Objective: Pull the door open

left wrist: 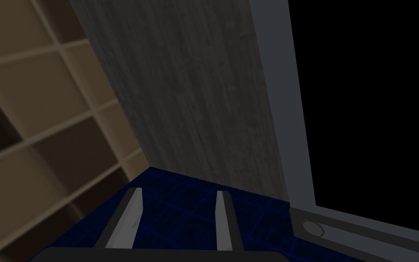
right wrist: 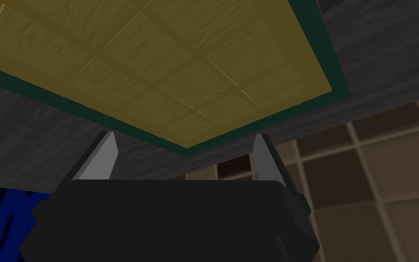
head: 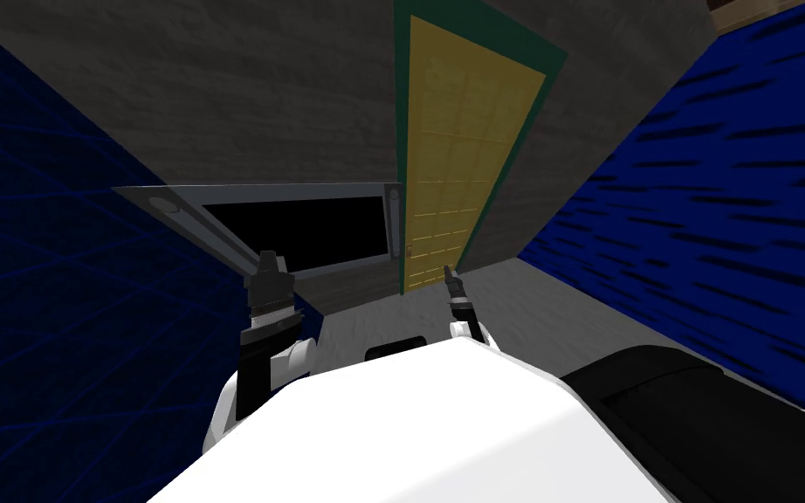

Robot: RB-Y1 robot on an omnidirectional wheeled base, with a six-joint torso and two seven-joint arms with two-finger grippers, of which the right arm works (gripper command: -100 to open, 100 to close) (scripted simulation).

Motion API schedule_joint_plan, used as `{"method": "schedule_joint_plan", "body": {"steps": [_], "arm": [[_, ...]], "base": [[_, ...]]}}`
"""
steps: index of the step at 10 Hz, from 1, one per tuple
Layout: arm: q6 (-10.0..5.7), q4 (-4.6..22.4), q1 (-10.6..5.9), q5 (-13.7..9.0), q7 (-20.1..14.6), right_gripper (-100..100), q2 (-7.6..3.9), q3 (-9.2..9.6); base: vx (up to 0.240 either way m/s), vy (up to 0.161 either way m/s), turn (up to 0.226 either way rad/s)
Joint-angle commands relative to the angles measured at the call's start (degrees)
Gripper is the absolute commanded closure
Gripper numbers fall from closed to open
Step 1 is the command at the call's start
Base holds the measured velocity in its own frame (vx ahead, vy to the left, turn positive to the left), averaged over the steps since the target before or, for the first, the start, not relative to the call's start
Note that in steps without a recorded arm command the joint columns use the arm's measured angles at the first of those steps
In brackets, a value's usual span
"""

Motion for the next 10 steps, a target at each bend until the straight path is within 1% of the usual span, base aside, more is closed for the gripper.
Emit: {"method": "schedule_joint_plan", "body": {"steps": [1,10], "arm": [[-0.68,2.1,-0.03,0.1,2.8,-100,-0.17,0.03],[-5.69,16.2,-1.73,0.0,16.2,-100,-1.95,-0.59]], "base": [[0.094,0.010,0.148],[0.103,-0.010,0.136]]}}
